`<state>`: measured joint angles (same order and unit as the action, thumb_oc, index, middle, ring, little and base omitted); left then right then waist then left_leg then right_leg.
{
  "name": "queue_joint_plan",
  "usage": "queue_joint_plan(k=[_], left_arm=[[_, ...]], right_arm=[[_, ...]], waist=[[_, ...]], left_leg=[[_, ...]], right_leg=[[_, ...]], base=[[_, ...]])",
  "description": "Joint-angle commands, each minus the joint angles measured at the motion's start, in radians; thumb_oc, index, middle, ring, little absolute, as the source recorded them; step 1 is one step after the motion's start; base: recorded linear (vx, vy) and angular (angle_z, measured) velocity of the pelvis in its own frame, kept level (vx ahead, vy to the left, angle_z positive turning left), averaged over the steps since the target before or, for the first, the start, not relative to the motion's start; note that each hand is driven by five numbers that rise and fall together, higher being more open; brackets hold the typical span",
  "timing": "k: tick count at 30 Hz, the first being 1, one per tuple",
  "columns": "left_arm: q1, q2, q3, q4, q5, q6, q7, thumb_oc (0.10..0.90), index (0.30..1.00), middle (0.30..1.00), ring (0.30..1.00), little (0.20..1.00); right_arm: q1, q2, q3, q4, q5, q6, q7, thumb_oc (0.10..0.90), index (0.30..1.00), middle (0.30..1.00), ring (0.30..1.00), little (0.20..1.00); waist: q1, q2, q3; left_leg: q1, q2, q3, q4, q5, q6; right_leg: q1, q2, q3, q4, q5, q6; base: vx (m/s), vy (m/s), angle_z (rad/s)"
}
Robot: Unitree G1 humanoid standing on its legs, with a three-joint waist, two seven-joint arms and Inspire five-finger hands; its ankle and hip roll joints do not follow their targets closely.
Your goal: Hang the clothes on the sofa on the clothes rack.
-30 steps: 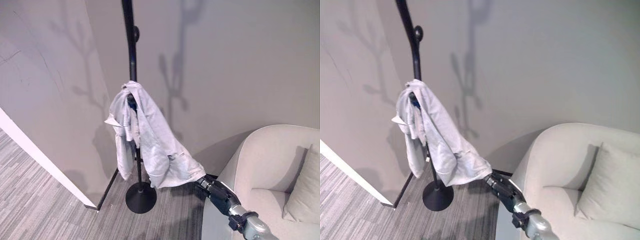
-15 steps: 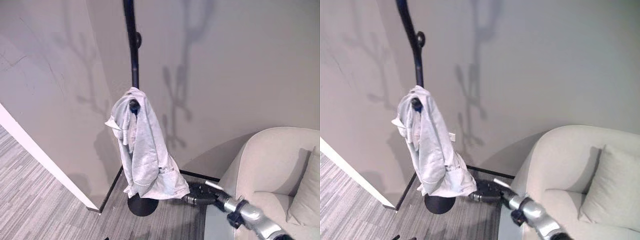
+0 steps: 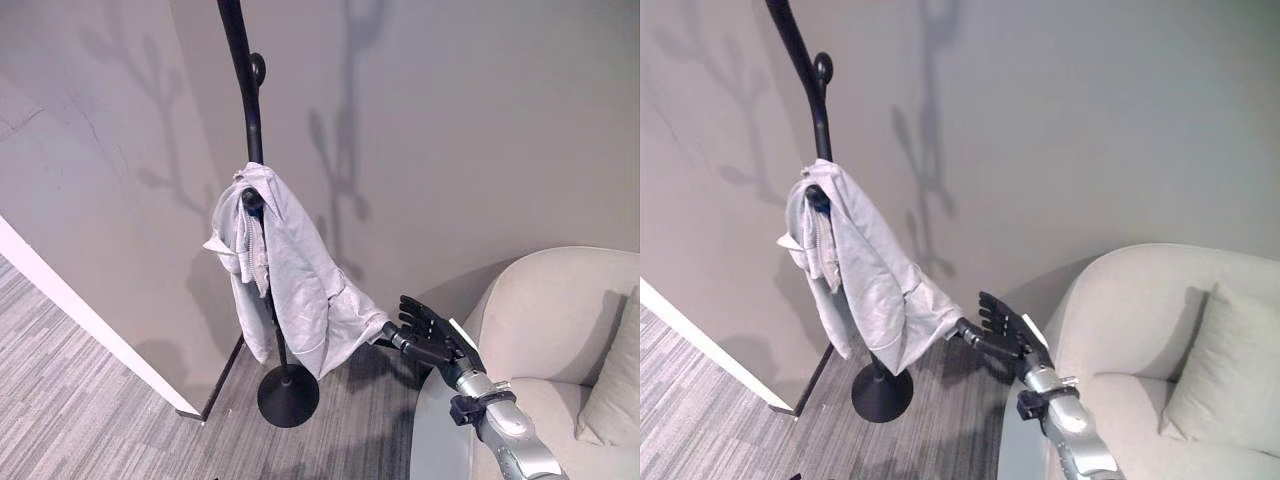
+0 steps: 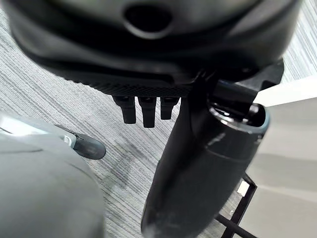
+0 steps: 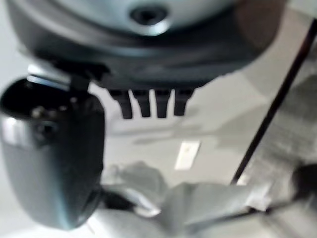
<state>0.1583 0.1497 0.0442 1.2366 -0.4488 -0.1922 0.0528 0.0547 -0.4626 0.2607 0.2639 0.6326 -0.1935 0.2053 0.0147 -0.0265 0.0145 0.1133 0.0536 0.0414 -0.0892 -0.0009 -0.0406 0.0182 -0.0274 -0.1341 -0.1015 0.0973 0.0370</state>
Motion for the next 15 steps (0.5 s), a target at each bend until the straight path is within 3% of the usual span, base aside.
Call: queue_joint_plan(k=[1, 10, 15], left_arm=[[-0.042, 0.033, -0.031, 0.040, 0.025, -0.046, -0.021, 0.800, 0.900, 0.900, 0.900, 0.900], [-0.049, 0.042, -0.092, 0.042, 0.078, -0.045, -0.042, 0.800, 0.900, 0.900, 0.900, 0.900], [-0.048, 0.037, -0.099, 0.053, 0.082, -0.042, -0.033, 0.800, 0.900, 0.900, 0.900, 0.900]], right_arm=[[-0.100, -0.015, 0.034, -0.085, 0.108, -0.063, 0.120, 0.800, 0.900, 0.900, 0.900, 0.900], [-0.360, -0.073, 0.324, -0.142, 0.113, -0.010, 0.225, 0.800, 0.900, 0.900, 0.900, 0.900], [-0.394, -0.003, 0.308, -0.131, 0.209, -0.011, 0.206, 0.800, 0.900, 0.900, 0.900, 0.900]], waist=[[0.004, -0.043, -0.049], [0.045, -0.040, -0.052], [0.057, -0.030, -0.053]], left_leg=[[-0.076, 0.013, -0.025, 0.019, -0.034, -0.007], [-0.077, 0.010, -0.033, 0.024, -0.032, -0.008], [-0.080, 0.009, -0.035, 0.026, -0.030, -0.008]], right_leg=[[0.037, -0.049, -0.030, 0.037, -0.156, 0.061], [0.045, -0.054, -0.039, 0.034, -0.155, 0.061], [0.045, -0.058, -0.044, 0.037, -0.153, 0.061]], base=[[0.00, 0.000, 0.00], [0.00, -0.003, 0.03], [0.00, 0.000, 0.08]])
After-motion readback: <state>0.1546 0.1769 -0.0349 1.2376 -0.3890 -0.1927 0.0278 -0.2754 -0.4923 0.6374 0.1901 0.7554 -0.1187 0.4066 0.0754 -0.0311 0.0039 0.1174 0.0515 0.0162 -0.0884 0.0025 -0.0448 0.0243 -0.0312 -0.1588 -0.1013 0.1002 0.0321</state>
